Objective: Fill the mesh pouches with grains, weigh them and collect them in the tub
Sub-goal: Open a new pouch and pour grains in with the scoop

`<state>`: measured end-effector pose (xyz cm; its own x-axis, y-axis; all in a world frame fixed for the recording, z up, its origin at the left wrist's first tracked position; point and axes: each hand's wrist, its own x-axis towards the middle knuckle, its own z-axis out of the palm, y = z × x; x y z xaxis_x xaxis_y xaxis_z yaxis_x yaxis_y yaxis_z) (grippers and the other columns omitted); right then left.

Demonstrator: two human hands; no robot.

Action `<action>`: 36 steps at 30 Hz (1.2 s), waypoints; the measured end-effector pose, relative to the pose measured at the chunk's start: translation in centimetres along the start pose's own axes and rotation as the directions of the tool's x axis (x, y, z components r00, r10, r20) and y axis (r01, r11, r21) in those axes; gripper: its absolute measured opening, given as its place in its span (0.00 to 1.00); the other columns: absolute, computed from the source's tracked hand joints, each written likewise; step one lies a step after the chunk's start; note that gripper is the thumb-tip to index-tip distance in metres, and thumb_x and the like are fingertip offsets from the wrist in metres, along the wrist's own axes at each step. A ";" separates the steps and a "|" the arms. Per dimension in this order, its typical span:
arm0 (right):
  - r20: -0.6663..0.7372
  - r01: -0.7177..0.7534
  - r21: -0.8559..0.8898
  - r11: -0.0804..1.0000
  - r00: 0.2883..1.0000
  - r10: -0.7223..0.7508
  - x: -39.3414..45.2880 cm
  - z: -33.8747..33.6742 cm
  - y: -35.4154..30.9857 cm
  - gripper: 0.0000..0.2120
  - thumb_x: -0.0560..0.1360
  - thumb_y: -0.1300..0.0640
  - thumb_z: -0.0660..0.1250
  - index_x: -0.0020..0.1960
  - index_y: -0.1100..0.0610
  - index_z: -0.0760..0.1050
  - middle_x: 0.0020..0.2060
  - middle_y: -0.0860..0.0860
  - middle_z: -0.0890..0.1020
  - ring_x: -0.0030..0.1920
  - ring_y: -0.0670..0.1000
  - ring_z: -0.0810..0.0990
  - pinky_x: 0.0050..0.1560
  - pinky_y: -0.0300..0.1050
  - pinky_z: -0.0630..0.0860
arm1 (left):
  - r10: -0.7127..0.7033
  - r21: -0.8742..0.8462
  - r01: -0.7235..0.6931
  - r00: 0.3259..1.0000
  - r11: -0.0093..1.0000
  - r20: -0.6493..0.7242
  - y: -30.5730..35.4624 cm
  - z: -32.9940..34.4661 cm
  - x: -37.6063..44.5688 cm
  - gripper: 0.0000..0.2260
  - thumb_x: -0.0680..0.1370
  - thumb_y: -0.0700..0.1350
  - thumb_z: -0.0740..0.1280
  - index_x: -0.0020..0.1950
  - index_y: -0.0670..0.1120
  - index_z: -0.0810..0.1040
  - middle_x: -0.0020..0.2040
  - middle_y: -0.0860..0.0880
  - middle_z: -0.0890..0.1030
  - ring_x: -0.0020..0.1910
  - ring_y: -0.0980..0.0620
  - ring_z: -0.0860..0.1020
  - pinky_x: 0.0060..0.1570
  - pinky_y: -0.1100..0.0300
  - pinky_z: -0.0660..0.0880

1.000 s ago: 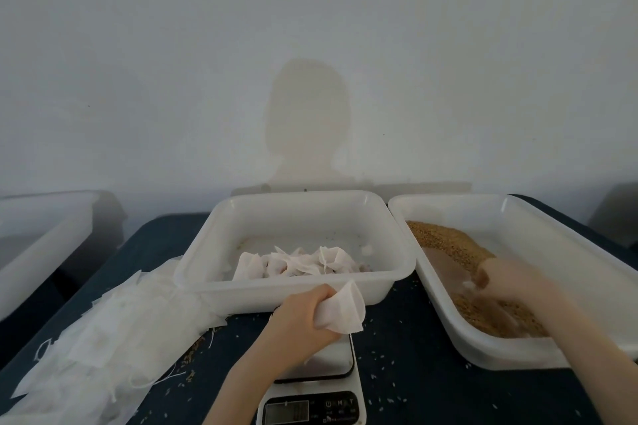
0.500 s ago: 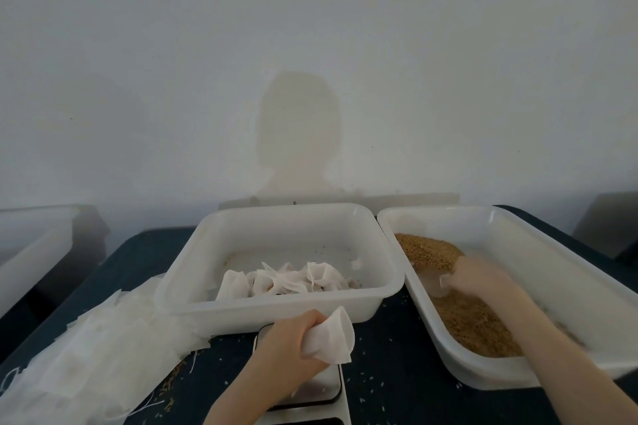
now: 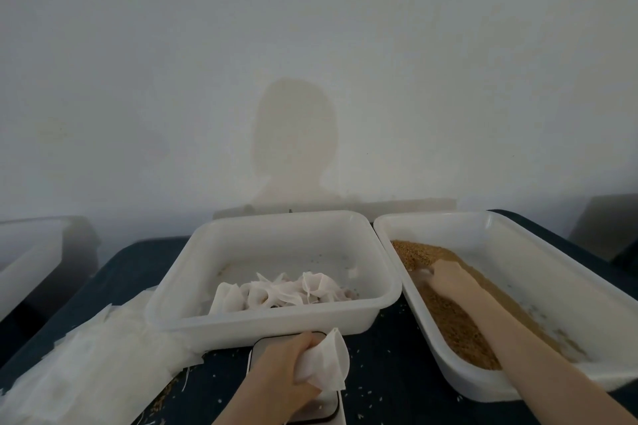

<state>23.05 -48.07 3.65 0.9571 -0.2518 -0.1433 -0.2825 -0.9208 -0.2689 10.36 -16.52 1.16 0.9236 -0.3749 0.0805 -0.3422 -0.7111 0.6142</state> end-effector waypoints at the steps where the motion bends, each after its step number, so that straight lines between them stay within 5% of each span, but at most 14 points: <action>1: -0.006 -0.006 0.004 1.000 1.000 0.006 0.1 0.0 0.2 0.11 0.82 0.57 0.57 0.43 0.60 0.71 0.40 0.55 0.77 0.37 0.52 0.76 0.39 0.42 0.74 | -0.008 0.011 0.008 1.000 1.000 0.005 0.0 -0.2 0.1 0.21 0.73 0.43 0.71 0.65 0.55 0.73 0.55 0.58 0.77 0.54 0.61 0.74 0.51 0.79 0.65; 4: -0.013 -0.020 0.069 0.997 1.000 0.021 0.1 -0.6 1.0 0.13 0.81 0.55 0.57 0.43 0.60 0.72 0.40 0.54 0.77 0.39 0.52 0.76 0.43 0.45 0.75 | -0.072 0.167 0.068 0.997 0.984 0.016 0.0 -0.7 0.6 0.19 0.77 0.51 0.65 0.67 0.59 0.67 0.61 0.59 0.74 0.61 0.60 0.71 0.62 0.71 0.63; 9: -0.153 -0.038 0.118 0.992 0.987 0.056 -0.6 -1.7 2.7 0.14 0.79 0.45 0.59 0.50 0.53 0.78 0.38 0.50 0.80 0.38 0.52 0.79 0.38 0.45 0.77 | -0.095 0.110 0.093 0.995 0.990 0.013 -0.4 -0.7 0.6 0.14 0.75 0.55 0.67 0.51 0.69 0.63 0.45 0.66 0.72 0.46 0.68 0.71 0.45 0.76 0.64; 12: -0.282 -0.060 0.188 0.980 0.953 0.112 -0.7 -2.2 2.8 0.13 0.77 0.42 0.60 0.48 0.48 0.80 0.35 0.48 0.78 0.33 0.49 0.77 0.27 0.39 0.68 | -0.097 0.140 0.101 0.995 0.985 -0.032 -0.6 -0.5 0.9 0.12 0.77 0.55 0.65 0.57 0.64 0.67 0.46 0.64 0.71 0.46 0.67 0.69 0.46 0.79 0.60; 14: -0.292 -0.060 0.200 0.978 0.949 0.118 -0.9 -2.3 2.8 0.12 0.77 0.42 0.61 0.49 0.46 0.81 0.35 0.47 0.78 0.32 0.48 0.76 0.26 0.37 0.65 | -0.089 0.114 0.092 0.996 0.989 -0.030 -0.7 -0.5 0.8 0.10 0.76 0.56 0.66 0.53 0.66 0.66 0.44 0.64 0.72 0.43 0.69 0.70 0.45 0.81 0.61; 17: -0.271 -0.049 0.213 0.976 0.957 0.107 -1.4 -2.4 2.6 0.12 0.77 0.42 0.63 0.52 0.45 0.81 0.34 0.45 0.77 0.32 0.47 0.75 0.26 0.38 0.64 | -0.070 0.049 0.071 0.997 0.996 -0.027 -0.7 -0.5 0.1 0.13 0.72 0.54 0.70 0.46 0.68 0.67 0.42 0.64 0.75 0.43 0.70 0.73 0.43 0.79 0.65; 24: -0.318 0.108 0.364 0.925 0.948 0.015 -2.3 -3.0 1.6 0.14 0.75 0.37 0.64 0.55 0.41 0.80 0.24 0.47 0.76 0.24 0.48 0.74 0.27 0.38 0.69 | -0.037 -0.047 0.035 0.998 0.998 -0.051 -0.2 -1.5 -0.9 0.13 0.73 0.50 0.71 0.49 0.64 0.69 0.45 0.61 0.78 0.49 0.63 0.76 0.46 0.74 0.67; 28: -0.350 0.206 0.437 0.876 0.936 -0.045 -2.7 -3.4 1.2 0.10 0.72 0.35 0.65 0.49 0.36 0.79 0.21 0.46 0.76 0.20 0.45 0.71 0.24 0.35 0.66 | -0.049 -0.054 0.044 0.995 0.998 -0.090 -0.4 -2.5 -1.7 0.13 0.72 0.46 0.72 0.44 0.62 0.71 0.39 0.60 0.77 0.41 0.70 0.74 0.44 0.75 0.69; 31: -0.386 0.289 0.405 0.868 0.914 -0.124 -2.9 -4.2 0.8 0.02 0.73 0.42 0.67 0.43 0.36 0.79 0.23 0.49 0.79 0.19 0.43 0.70 0.22 0.36 0.66 | -0.070 -0.076 0.061 0.991 0.995 -0.116 -1.0 -3.5 -2.5 0.12 0.72 0.45 0.72 0.45 0.59 0.72 0.39 0.60 0.78 0.39 0.68 0.75 0.43 0.73 0.70; 34: -0.412 0.361 0.412 0.837 0.893 -0.182 -3.3 -5.0 0.4 0.03 0.72 0.49 0.70 0.41 0.40 0.81 0.31 0.52 0.82 0.27 0.53 0.77 0.29 0.43 0.72 | -0.062 -0.134 0.039 0.983 0.990 -0.174 -1.6 -4.4 -3.3 0.09 0.72 0.46 0.72 0.45 0.58 0.74 0.39 0.60 0.80 0.41 0.70 0.75 0.41 0.74 0.70; 36: -0.404 0.426 0.472 0.772 0.883 -0.240 -4.0 -5.3 0.1 0.10 0.72 0.54 0.72 0.45 0.38 0.79 0.30 0.49 0.82 0.27 0.49 0.77 0.29 0.41 0.73 | -0.065 -0.160 0.032 0.976 0.987 -0.207 -1.9 -4.9 -3.8 0.09 0.71 0.47 0.71 0.46 0.59 0.76 0.45 0.65 0.79 0.43 0.69 0.76 0.42 0.74 0.71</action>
<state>19.57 -48.70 9.26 0.9388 -0.1211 0.3226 0.1595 -0.6771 -0.7184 8.32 -10.86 3.52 0.9597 -0.1961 0.2012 -0.2802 -0.6183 0.7343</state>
